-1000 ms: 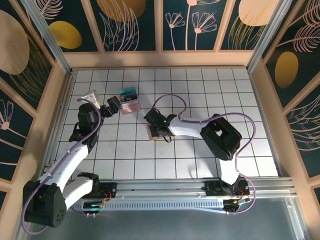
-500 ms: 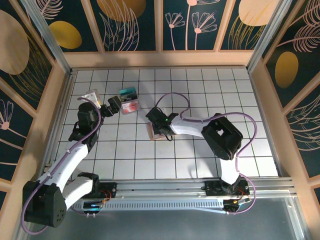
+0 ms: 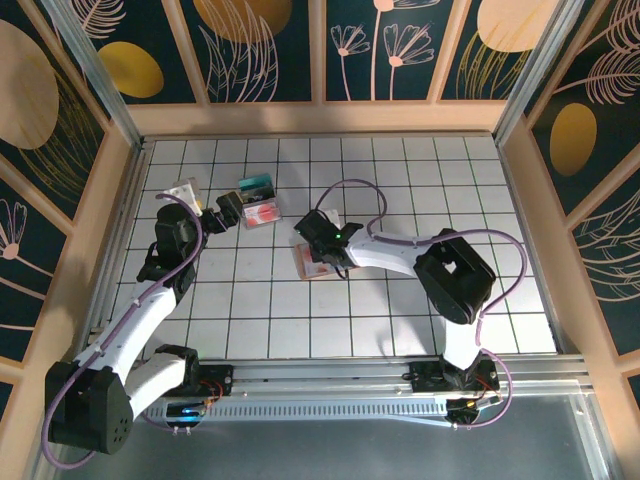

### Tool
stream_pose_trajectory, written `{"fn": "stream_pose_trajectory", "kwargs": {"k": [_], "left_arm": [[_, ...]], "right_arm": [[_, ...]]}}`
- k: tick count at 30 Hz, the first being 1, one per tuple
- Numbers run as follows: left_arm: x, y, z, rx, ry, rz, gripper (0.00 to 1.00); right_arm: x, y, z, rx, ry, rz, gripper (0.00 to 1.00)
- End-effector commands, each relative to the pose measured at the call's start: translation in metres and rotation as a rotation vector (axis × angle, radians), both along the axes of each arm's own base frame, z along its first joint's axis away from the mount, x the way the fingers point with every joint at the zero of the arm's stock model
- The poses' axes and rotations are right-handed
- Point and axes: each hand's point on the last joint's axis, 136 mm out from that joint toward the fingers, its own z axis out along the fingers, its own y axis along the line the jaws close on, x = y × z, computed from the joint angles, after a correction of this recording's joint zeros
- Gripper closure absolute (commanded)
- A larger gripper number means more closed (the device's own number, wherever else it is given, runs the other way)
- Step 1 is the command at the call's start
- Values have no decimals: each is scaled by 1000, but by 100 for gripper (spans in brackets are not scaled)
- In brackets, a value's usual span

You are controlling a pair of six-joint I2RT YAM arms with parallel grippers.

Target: Take the credit cards out of the card holder

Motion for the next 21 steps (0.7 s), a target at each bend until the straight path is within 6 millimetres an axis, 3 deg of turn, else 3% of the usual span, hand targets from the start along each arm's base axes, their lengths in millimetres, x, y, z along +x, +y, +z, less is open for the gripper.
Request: {"fn": "stream_pose_trajectory", "kwargs": {"k": [1,9,16,21], "left_arm": [[0,-1,15,11,-34,-19,1],[-3,-12,-2,25,6,-38,1],[-2,-24,-12,43,29,-58,1],[-1,-42,-31,145,78,-77,1]], "right_arm": [[2,-21,6,-23,-19,-58,49],[4,-27,11,0,-19,-81,50],[5,-56,-3,-2,29,-178,52],[9,-52,-5,51,35,-165,52]]}}
